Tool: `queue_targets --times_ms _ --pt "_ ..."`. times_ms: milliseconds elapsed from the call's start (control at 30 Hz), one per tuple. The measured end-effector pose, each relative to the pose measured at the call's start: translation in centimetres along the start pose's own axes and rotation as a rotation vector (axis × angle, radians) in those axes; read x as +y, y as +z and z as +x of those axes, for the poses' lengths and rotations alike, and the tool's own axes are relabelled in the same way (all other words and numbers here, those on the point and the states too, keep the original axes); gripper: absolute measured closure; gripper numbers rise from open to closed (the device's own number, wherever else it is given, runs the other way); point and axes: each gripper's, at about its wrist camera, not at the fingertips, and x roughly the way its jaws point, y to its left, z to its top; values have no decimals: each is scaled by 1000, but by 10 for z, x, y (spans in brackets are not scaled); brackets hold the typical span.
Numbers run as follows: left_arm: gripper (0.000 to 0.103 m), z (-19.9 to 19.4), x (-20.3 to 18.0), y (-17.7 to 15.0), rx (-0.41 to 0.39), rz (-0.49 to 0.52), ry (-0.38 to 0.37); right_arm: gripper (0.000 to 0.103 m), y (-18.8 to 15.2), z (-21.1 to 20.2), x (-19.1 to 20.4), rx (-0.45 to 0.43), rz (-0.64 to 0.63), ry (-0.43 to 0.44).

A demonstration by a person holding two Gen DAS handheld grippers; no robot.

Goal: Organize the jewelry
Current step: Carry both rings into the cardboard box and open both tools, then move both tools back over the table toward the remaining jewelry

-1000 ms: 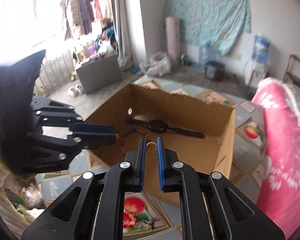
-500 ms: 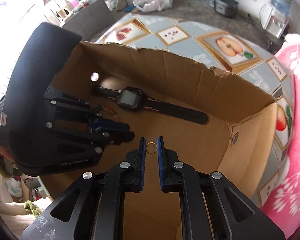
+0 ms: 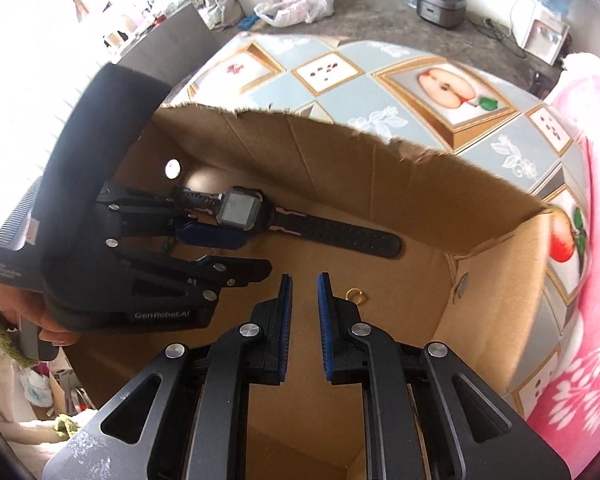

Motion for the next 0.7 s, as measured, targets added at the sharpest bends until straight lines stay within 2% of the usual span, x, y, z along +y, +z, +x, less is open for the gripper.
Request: queue_targets --times_ms 200,300,400,533,600,700 --pt "59 -39 -5 -8 -91 -3 -37 86 -5 -40 -1 -100 37 32" --pt "51 -71 -11 -18 -159 16 -61 76 -13 -72 4 -181 39 41" --pt "43 -108 -29 -36 -240 64 -39 68 -28 -107 16 -276 21 25" --pt "21 -163 -47 -91 -397 192 22 55 -70 -160 29 -417 -1 33" --pt "15 -179 -62 -117 -460 240 30 47 -100 -181 40 -481 -26 38" --pt "6 -204 -63 -179 -549 281 37 40 -135 -198 53 -547 -40 39"
